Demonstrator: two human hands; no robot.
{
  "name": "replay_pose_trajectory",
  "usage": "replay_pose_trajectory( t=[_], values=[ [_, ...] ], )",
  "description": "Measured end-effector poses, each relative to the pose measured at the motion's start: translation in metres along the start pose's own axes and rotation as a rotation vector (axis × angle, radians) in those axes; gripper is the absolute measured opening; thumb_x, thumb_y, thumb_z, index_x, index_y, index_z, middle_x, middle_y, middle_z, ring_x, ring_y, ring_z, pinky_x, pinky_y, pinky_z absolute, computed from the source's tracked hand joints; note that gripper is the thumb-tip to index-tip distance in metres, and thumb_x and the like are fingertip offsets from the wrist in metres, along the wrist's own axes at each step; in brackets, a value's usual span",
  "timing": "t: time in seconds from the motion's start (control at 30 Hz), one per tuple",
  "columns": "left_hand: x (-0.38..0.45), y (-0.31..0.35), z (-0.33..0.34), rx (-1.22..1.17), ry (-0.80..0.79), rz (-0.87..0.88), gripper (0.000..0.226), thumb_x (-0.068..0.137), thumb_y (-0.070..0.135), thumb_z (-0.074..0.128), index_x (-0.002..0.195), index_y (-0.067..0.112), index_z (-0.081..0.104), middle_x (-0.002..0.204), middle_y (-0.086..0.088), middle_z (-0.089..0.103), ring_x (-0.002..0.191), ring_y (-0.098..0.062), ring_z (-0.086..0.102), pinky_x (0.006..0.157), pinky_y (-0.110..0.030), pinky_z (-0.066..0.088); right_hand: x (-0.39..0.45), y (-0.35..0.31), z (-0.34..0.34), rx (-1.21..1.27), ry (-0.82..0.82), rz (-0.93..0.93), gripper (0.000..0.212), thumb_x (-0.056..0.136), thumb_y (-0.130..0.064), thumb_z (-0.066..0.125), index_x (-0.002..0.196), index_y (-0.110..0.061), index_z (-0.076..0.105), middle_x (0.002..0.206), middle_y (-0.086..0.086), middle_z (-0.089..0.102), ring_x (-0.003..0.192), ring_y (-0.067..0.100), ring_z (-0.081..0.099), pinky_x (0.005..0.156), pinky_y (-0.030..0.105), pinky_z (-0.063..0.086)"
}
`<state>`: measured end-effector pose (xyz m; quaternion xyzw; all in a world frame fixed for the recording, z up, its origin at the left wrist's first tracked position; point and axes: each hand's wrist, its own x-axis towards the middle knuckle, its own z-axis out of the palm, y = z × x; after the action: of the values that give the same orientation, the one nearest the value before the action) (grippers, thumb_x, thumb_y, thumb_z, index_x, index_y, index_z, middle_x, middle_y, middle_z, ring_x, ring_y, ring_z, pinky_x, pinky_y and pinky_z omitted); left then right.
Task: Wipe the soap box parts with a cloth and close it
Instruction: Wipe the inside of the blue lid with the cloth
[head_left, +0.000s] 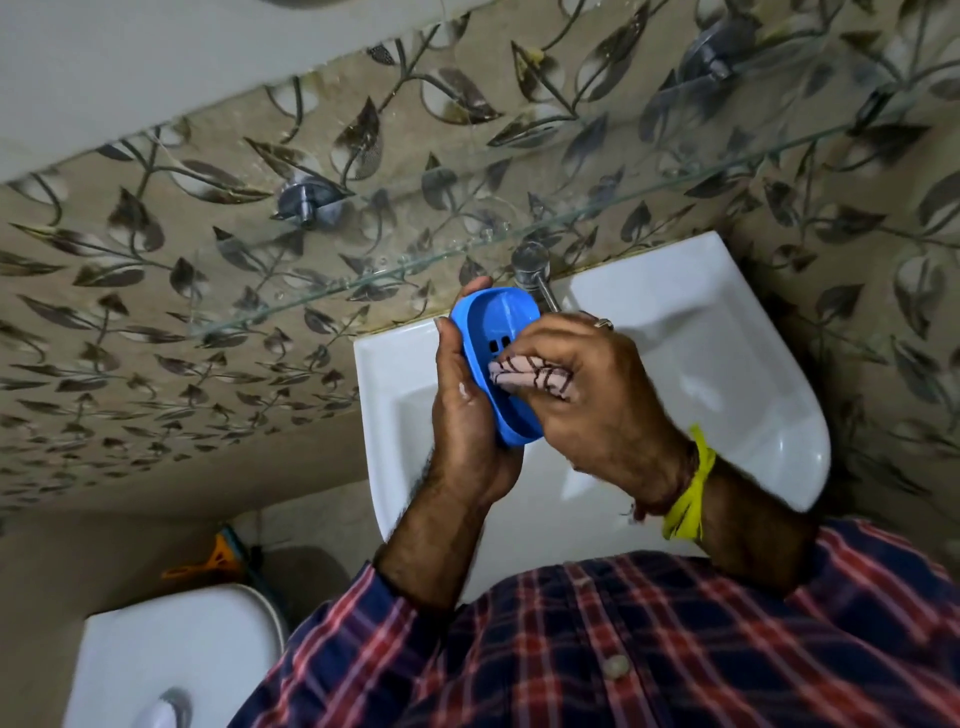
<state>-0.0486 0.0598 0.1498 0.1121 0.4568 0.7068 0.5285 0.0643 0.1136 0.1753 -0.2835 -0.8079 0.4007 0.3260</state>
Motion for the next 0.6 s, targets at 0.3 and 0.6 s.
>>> replay_pose_trajectory(
  t=[0.3, 0.6],
  values=[
    [-0.001, 0.003, -0.002, 0.029, 0.018, 0.01, 0.053, 0.103, 0.061, 0.032, 0.138, 0.032, 0.059, 0.114, -0.009, 0.074, 0.098, -0.025, 0.073, 0.079, -0.038, 0.061, 0.001, -0.004, -0.004, -0.036, -0.155, 0.006, 0.009, 0.082, -0.01, 0.075, 0.089, -0.015, 0.075, 0.09, -0.006, 0.07, 0.091, 0.02, 0.063, 0.083, 0.042, 0.052],
    [-0.002, 0.014, 0.002, 0.031, -0.014, 0.019, 0.062, 0.092, 0.068, 0.038, 0.14, 0.033, 0.056, 0.116, -0.009, 0.07, 0.104, -0.03, 0.068, 0.086, -0.042, 0.059, -0.004, -0.007, -0.008, -0.204, -0.212, -0.026, 0.018, 0.083, -0.005, 0.071, 0.093, -0.019, 0.077, 0.094, -0.007, 0.07, 0.091, 0.019, 0.058, 0.083, 0.036, 0.049]
  ],
)
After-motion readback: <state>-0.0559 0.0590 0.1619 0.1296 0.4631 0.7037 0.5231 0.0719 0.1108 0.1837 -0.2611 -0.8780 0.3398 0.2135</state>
